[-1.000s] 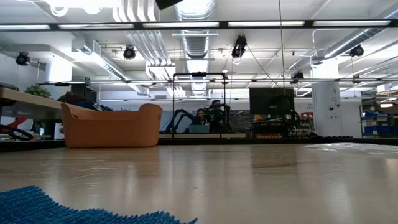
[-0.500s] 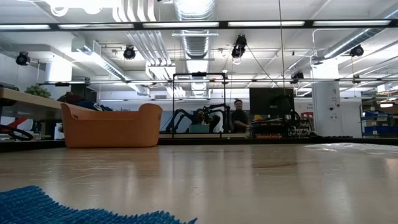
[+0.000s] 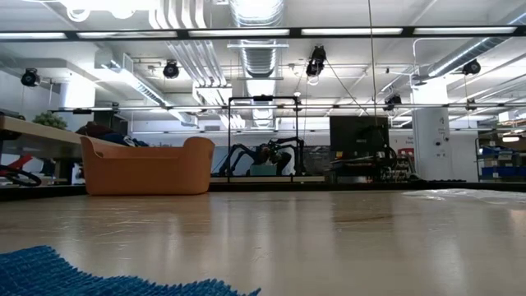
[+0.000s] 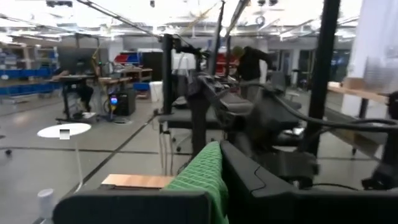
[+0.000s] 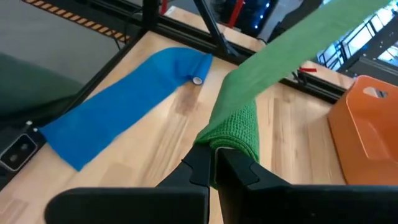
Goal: Roll bandage
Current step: Roll the green bandage
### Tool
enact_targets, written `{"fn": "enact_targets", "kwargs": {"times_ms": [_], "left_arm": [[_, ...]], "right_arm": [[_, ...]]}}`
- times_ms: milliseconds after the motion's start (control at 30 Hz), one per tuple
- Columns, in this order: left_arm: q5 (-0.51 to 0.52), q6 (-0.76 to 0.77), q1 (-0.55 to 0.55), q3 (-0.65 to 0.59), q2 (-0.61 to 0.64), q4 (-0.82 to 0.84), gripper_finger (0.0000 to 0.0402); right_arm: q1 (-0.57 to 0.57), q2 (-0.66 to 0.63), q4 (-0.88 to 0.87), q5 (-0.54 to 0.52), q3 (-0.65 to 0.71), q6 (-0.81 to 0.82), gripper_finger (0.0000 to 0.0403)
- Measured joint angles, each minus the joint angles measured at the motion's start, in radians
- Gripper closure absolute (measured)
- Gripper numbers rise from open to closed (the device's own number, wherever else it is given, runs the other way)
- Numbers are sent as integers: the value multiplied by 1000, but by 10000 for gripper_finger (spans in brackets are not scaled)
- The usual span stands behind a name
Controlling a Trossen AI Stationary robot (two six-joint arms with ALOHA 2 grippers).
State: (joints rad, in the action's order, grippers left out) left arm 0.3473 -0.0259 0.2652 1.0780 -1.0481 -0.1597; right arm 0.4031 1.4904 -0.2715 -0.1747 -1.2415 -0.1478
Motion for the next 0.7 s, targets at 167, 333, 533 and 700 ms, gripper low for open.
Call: {"fn": "enact_targets", "kwargs": {"times_ms": [167,333,533,700], "left_arm": [[-3,8,-37,66,1,85,401],[-3,19,-53,111,-3,173,401],[2,44,-63,114,-26,219,401],[8,43,-64,102,-57,272,401]], "right_arm": [[4,-2,2,-1,5,16,401],[13,-2,5,12,6,22,401],[22,2,47,73,8,21,401],[26,4,75,89,10,25,401]]}}
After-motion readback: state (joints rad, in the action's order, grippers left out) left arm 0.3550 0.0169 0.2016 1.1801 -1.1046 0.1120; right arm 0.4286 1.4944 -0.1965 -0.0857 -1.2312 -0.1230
